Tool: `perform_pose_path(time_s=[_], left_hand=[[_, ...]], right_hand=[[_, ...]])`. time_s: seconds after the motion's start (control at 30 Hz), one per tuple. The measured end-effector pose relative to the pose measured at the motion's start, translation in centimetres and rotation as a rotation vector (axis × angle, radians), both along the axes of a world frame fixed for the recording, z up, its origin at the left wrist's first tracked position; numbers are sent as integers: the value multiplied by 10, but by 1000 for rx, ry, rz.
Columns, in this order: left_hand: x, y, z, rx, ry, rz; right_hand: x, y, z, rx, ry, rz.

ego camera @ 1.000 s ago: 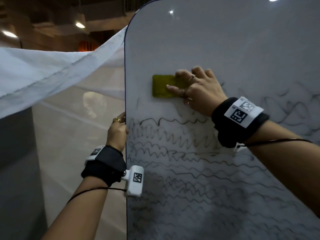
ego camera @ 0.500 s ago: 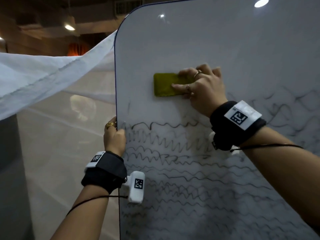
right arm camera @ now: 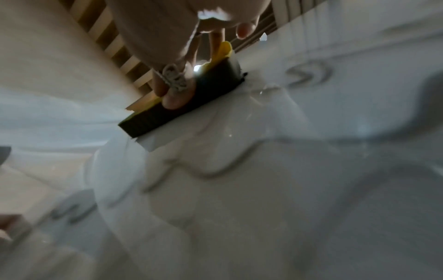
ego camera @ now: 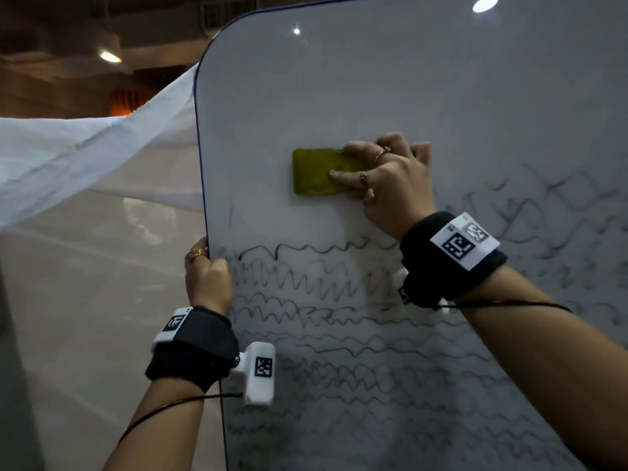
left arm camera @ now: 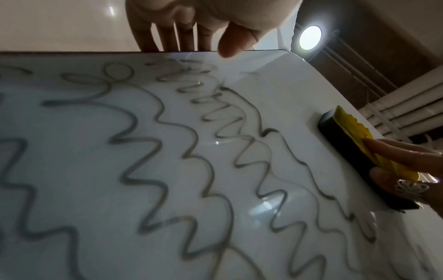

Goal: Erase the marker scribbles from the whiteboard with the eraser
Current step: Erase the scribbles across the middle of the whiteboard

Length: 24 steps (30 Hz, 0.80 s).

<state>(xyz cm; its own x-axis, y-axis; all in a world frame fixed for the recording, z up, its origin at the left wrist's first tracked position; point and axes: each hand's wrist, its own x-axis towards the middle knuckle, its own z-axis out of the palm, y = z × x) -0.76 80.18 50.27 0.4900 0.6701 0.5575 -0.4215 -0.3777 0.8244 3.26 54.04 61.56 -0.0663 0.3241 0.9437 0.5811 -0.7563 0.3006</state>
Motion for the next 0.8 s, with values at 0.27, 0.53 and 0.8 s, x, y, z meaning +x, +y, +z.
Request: perform_pose_path(time_s=[0.27,0.53,0.8], left_hand=[[3,-25,9,-33,-36,217],[-15,-109,32,906,14,255],[-2,-133,19,830,250,198]], right_hand=[[-1,-19,-35,-143,-23,-55],[-3,-44,-4,96,74,-88],[-1,-96,-35,-35,23,-160]])
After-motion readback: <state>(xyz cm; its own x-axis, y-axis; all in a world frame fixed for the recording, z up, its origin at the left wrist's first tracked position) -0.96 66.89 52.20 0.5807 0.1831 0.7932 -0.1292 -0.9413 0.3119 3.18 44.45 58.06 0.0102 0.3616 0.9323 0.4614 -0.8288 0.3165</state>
